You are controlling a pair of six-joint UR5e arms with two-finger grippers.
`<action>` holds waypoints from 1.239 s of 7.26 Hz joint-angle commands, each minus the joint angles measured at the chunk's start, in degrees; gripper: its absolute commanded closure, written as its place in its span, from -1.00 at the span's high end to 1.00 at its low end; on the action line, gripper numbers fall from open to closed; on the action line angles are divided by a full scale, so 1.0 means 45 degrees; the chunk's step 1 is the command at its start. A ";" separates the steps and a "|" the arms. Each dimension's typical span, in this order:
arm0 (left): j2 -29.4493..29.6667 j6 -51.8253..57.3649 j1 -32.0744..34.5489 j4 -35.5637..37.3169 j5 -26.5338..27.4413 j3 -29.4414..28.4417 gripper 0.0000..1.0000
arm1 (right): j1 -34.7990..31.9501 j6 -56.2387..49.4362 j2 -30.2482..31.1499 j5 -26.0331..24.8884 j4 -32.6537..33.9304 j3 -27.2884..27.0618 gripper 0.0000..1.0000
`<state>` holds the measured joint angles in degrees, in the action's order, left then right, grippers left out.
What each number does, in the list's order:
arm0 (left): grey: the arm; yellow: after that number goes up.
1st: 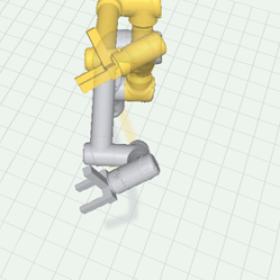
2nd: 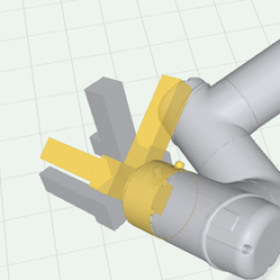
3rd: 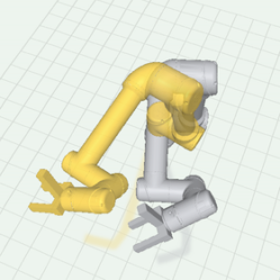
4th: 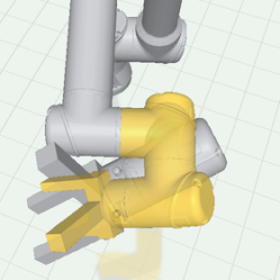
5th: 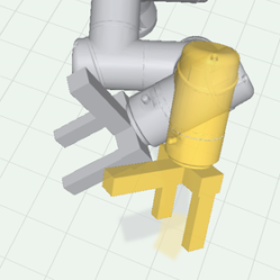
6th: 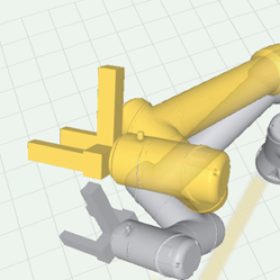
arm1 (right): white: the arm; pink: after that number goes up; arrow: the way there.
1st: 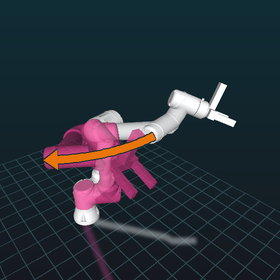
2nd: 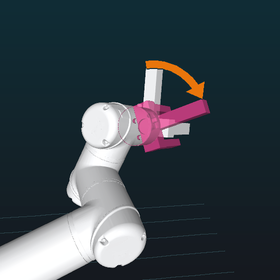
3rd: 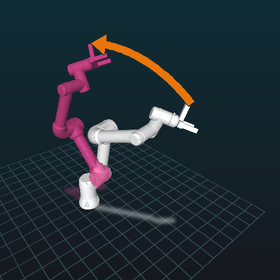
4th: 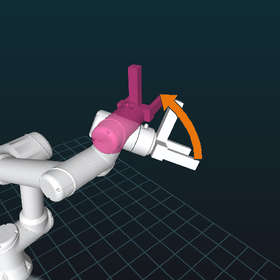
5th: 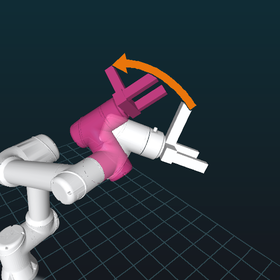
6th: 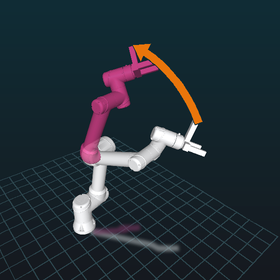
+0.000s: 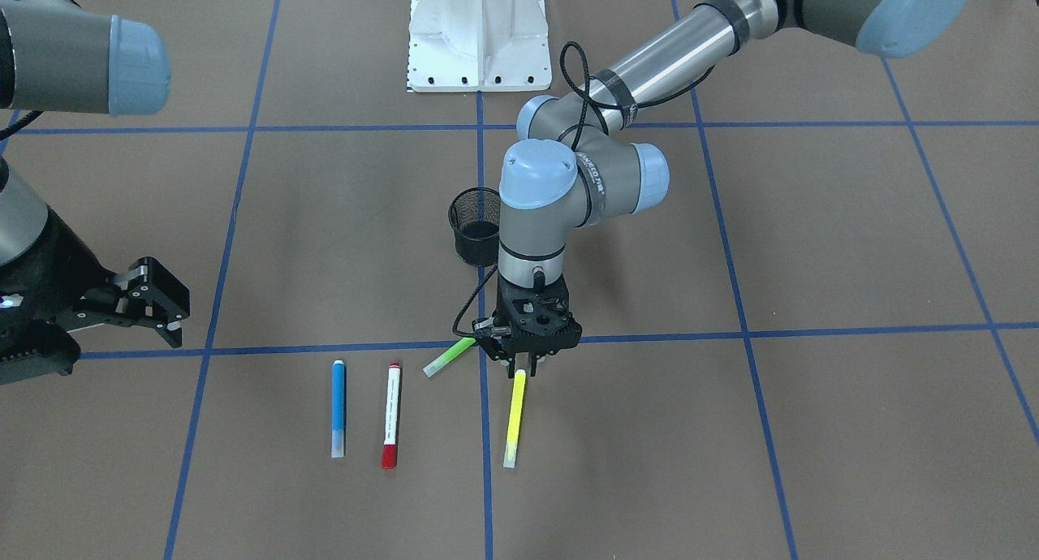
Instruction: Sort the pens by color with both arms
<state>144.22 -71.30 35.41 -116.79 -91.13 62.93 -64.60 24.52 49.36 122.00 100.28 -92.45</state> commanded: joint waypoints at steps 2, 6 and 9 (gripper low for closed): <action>-0.0604 0.0903 0.0079 0.0093 -0.0176 0.1477 0.99 | 0.0000 0.0000 0.0027 0.0017 -0.0252 0.0037 0.99; -0.3307 0.4713 0.1815 0.3884 -0.2793 0.6248 1.00 | -0.0427 -0.1766 0.1213 0.0095 -0.0273 -0.0312 0.99; -0.5731 0.9460 0.4638 0.6753 -0.5300 0.9214 1.00 | -0.1849 -0.4890 0.3419 0.0211 -0.0273 -0.0822 0.99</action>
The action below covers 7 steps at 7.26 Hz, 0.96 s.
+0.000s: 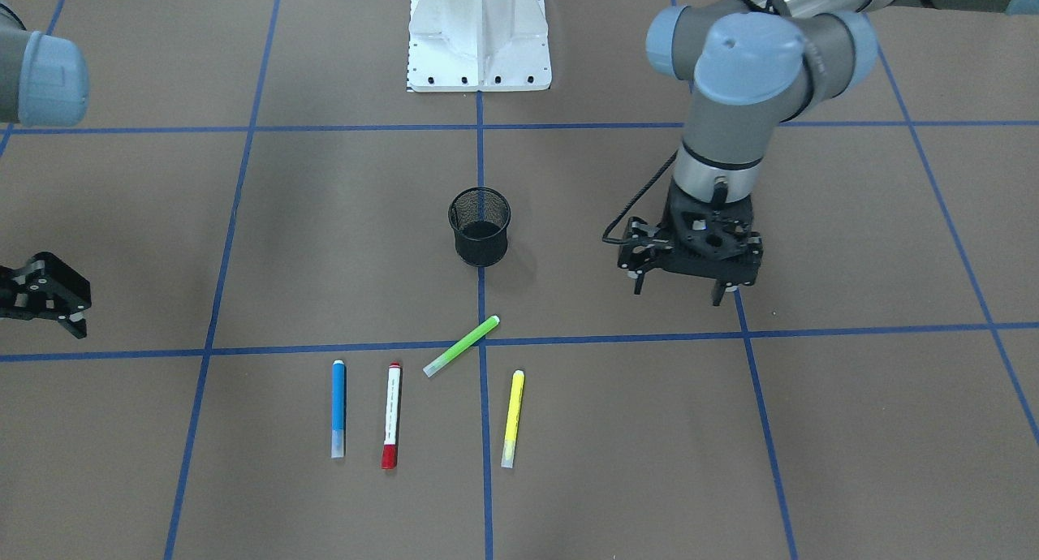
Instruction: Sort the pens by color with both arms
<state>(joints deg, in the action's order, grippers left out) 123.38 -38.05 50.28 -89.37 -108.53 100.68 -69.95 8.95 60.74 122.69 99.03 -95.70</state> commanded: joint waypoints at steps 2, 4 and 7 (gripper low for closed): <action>-0.2994 0.5374 0.3659 0.0660 -0.2829 0.0986 1.00 | -0.2123 -0.2707 0.2373 0.1283 -0.0015 -0.0101 0.99; -0.4658 0.7511 0.5711 0.0698 -0.2952 0.0869 1.00 | -0.3356 -0.4015 0.3975 0.1603 -0.0015 -0.0101 0.99; -0.5914 0.7537 0.9069 0.1518 -0.8046 -0.1347 1.00 | -0.3963 -0.4118 0.5794 0.1428 -0.0191 -0.0101 0.99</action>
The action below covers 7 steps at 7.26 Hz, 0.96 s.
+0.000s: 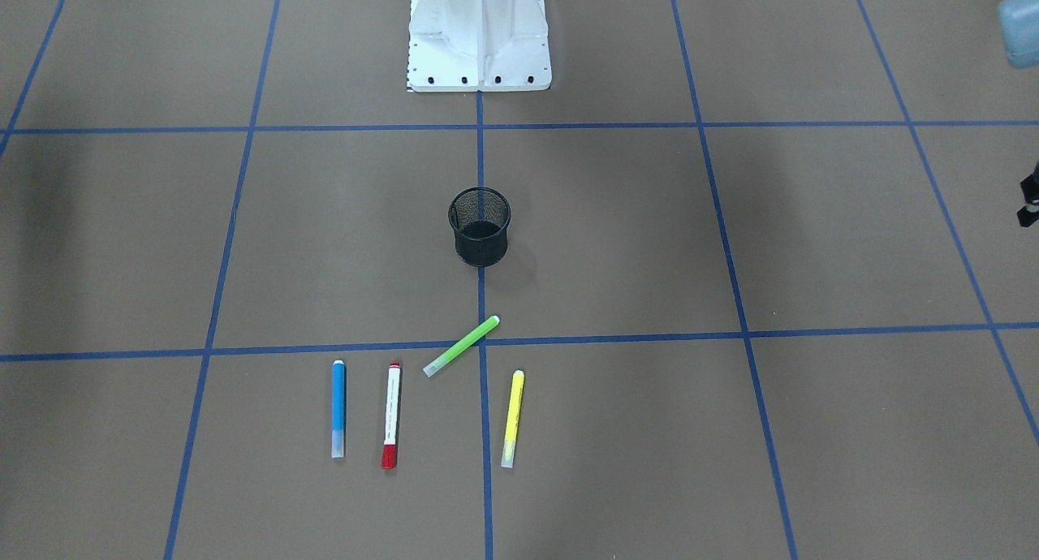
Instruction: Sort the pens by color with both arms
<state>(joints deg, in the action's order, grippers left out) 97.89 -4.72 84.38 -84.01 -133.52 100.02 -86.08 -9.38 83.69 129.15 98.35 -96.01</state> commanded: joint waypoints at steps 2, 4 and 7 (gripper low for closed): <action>-0.1182 0.2107 0.1836 -0.0761 -0.0714 -0.1347 1.00 | -0.0441 -0.0044 0.1206 -0.0029 -0.0038 0.0046 0.99; -0.1594 0.2318 0.1933 -0.0687 0.0255 -0.1368 1.00 | -0.0693 -0.0025 0.1266 -0.0029 -0.0251 0.0007 0.99; -0.1831 0.2395 0.1895 -0.0919 0.0061 -0.1310 1.00 | -0.0773 0.0093 0.1364 -0.0125 -0.0272 0.0027 0.99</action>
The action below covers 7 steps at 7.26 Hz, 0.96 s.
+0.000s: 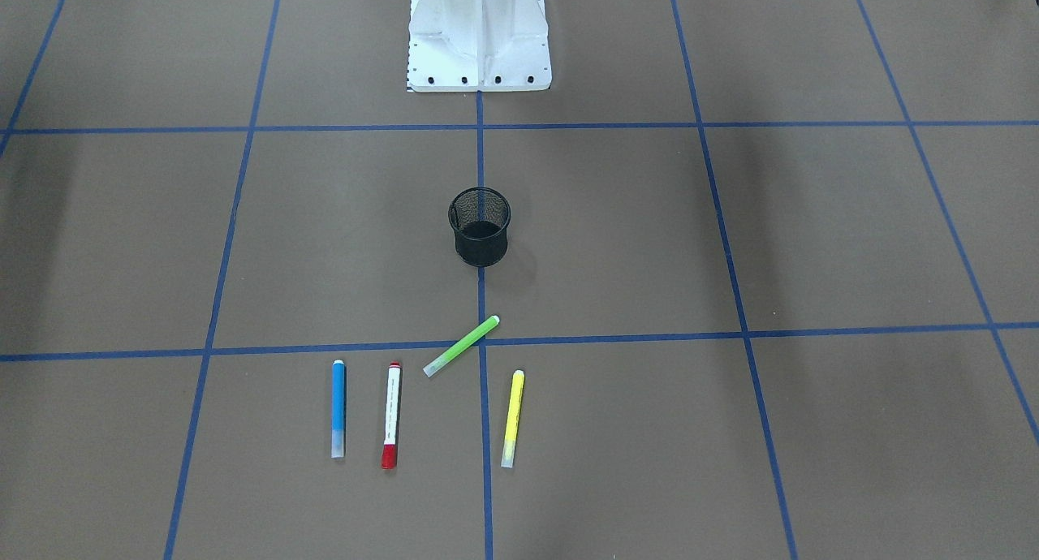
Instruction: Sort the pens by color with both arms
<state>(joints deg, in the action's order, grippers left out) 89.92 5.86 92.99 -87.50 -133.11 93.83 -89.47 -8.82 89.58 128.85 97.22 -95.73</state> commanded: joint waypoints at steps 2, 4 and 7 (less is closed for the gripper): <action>-0.0080 0.0046 -0.0059 -0.0146 -0.0030 0.0378 1.00 | -0.0021 -0.0150 0.0151 -0.0197 -0.0022 -0.0151 0.99; -0.0138 0.0046 -0.0059 -0.0146 -0.0030 0.0360 1.00 | -0.0001 0.0005 0.0132 -0.0236 -0.0022 -0.0112 0.99; -0.0295 0.0046 -0.0059 -0.0146 -0.0030 0.0399 1.00 | -0.0001 0.0026 0.0151 -0.0216 -0.0022 -0.0073 0.99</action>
<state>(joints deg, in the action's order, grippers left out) 88.71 6.06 92.73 -88.15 -133.24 95.54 -89.48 -8.74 90.25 127.87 97.12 -96.18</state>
